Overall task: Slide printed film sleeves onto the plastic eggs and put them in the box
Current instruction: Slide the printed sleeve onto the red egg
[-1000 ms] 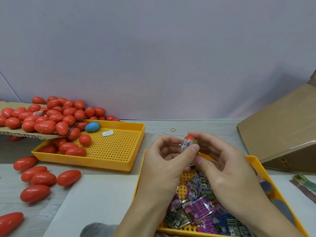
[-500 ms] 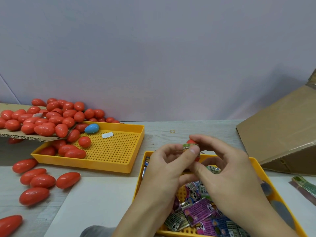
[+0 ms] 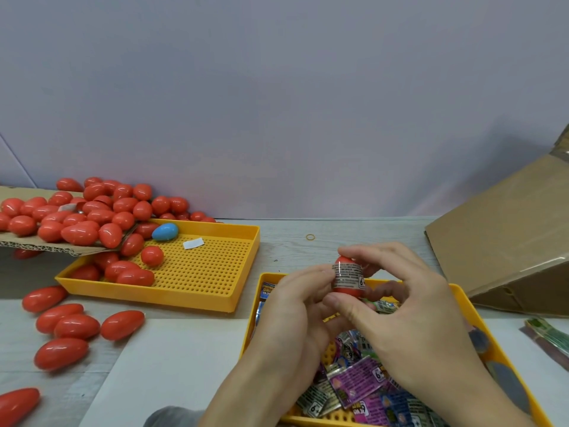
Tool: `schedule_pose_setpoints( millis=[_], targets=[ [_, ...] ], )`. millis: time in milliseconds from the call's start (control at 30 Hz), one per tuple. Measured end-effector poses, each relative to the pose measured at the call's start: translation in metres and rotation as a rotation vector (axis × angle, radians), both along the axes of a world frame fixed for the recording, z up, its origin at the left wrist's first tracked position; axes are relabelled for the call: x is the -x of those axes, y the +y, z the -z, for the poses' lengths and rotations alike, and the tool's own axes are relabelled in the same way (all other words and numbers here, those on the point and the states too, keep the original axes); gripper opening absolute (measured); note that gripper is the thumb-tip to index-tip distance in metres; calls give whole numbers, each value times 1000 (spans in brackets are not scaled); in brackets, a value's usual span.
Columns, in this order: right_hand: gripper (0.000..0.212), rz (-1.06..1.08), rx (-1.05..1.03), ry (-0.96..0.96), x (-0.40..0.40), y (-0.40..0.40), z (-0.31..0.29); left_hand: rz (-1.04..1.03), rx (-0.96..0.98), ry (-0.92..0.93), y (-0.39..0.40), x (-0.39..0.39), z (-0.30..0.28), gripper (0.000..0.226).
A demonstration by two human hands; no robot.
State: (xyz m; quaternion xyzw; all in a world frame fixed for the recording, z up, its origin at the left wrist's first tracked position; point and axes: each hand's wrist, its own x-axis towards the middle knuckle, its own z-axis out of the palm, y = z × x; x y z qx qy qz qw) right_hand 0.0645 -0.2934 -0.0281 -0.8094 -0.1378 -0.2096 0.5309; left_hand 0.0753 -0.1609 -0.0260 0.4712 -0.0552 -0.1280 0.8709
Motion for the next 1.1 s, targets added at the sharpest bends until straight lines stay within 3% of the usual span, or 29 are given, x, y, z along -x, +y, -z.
schedule_pose_setpoints(
  millis=[100,167,333,533,700,867,1000,1100],
  targets=[
    [49,-3,-14,-19,-1,0,0,3,-10,-2,0,-1,0,30],
    [46,-17,-33,-14,-2,-1,2,-28,-23,5,-1,-2,2,40],
    [39,4,-13,-14,-5,-2,8,-228,-92,-29,-1,-5,4,34],
    [39,156,344,-119,0,5,8,-347,-357,-164,-1,-5,12,26],
    [32,263,373,-113,-2,4,12,-318,-428,-173,-6,-4,10,22],
    [29,371,140,1,1,1,7,-319,-471,-151,-7,-2,4,19],
    [14,384,-378,291,-9,-11,-15,-306,-477,-99,-7,-2,2,18],
    [10,374,-776,258,-27,-41,-50,-289,-447,-72,-5,-3,1,15]
  ],
)
